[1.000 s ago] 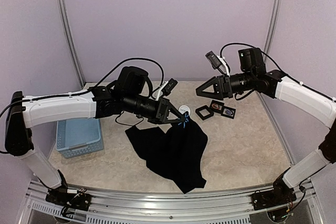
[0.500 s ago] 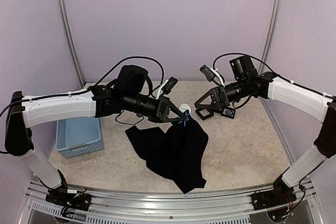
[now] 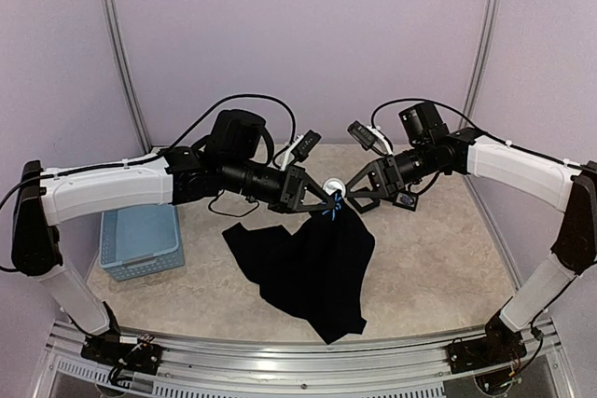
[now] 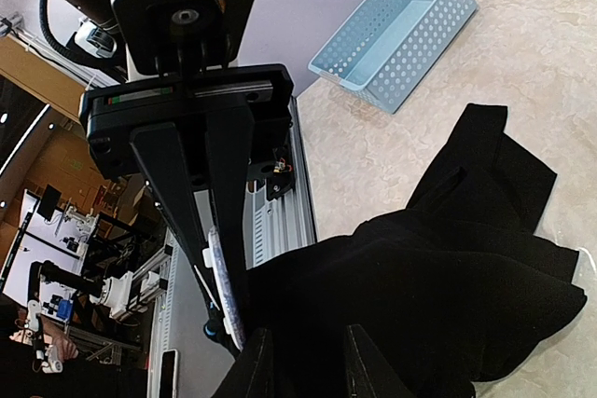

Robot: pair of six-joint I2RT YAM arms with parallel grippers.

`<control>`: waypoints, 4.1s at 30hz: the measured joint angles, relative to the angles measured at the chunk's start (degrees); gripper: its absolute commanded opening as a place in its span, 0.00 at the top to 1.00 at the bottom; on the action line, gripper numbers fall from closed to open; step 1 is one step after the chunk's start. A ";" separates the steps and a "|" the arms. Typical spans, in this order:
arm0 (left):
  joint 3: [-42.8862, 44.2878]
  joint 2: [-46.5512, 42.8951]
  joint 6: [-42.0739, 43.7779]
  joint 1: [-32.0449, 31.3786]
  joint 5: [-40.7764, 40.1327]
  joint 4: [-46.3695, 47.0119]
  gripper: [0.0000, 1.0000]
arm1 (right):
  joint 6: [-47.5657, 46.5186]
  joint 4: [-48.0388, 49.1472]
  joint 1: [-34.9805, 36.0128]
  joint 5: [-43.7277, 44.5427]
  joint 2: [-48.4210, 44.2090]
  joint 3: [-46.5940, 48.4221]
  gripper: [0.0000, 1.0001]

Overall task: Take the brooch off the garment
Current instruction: Pass from the left arm to the right, then remove the brooch from the crumpled clothing.

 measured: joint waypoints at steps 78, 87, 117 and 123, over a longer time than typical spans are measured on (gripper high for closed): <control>-1.90 -0.72 -0.15 -0.04 -7.41 -3.43 1.00 | 2.05 4.68 -0.57 -0.66 0.74 -0.83 1.00; -5.01 -5.73 -0.26 1.99 -10.05 -5.31 1.00 | 0.28 2.80 -0.57 2.14 0.07 -0.83 1.00; -7.37 -13.09 1.44 14.56 -33.33 -5.90 0.03 | 11.28 18.12 -3.21 13.97 -11.87 -5.73 1.00; -8.46 -18.01 -0.70 13.38 -38.16 -4.55 0.05 | 11.98 18.23 -3.21 13.84 -11.87 -5.55 1.00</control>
